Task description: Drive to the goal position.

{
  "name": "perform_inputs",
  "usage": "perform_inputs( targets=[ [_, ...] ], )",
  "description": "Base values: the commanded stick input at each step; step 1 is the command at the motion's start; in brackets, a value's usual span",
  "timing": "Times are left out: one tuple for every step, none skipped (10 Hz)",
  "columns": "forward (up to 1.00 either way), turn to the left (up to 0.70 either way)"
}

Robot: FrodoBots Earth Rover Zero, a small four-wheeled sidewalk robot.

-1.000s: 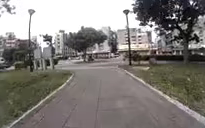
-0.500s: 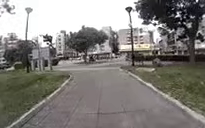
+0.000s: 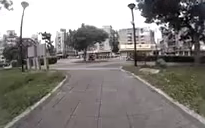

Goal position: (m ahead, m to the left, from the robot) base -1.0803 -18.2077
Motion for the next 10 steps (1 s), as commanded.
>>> perform_inputs(
  targets=[
    [0.85, 0.0],
    [0.85, 0.0],
    [0.85, 0.0],
    [0.85, 0.0],
    [0.85, 0.0],
    [0.85, 0.0],
    [0.85, -0.22],
    [0.85, -0.34],
    [0.85, -0.12],
    [0.85, 0.0]
  ],
)
